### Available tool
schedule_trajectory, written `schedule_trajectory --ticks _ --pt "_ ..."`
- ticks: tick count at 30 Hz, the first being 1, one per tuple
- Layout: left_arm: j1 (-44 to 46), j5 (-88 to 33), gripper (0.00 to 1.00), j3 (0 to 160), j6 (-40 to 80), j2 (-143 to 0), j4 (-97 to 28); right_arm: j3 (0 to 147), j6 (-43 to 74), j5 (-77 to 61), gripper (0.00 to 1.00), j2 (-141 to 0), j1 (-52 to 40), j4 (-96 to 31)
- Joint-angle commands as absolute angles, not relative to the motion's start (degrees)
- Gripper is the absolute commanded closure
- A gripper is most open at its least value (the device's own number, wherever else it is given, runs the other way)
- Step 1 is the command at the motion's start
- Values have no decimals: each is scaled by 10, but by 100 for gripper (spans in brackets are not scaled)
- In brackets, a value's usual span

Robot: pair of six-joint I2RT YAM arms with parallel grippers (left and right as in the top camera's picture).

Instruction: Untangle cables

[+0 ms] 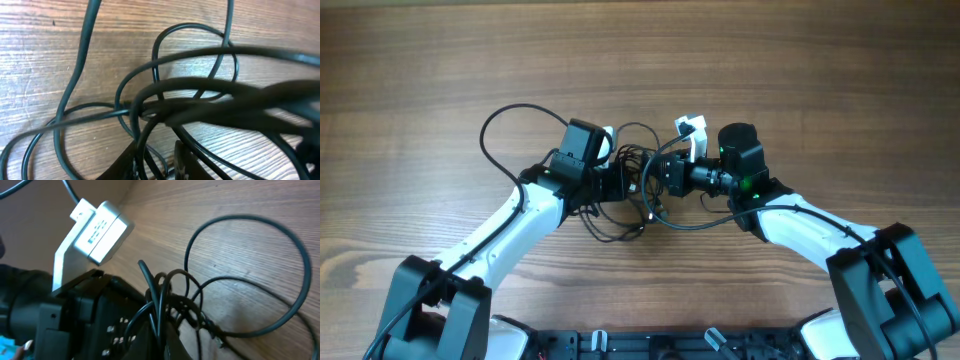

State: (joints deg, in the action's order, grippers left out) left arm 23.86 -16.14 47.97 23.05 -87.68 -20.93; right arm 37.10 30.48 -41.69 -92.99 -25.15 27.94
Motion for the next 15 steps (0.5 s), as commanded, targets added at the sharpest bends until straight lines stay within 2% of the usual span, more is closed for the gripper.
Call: schedule_trajectory --ticks 1,4,8,13,14,15 --pt "236 -169 80 478 228 -871 -197 374 321 -471 96 -918 -255 281" --pt "230 -169 85 478 228 -871 -199 374 322 -471 96 -918 -255 281" --pt "213 -169 96 478 228 -871 -205 374 321 -471 96 -918 -255 278" --pt "183 -169 96 478 227 -871 -225 374 321 -468 96 -918 -255 273" --pt "179 -169 96 478 227 -871 -228 374 320 -461 93 -918 -255 267" --pt "172 -169 96 478 227 -871 -234 374 318 -449 82 -918 -255 258"
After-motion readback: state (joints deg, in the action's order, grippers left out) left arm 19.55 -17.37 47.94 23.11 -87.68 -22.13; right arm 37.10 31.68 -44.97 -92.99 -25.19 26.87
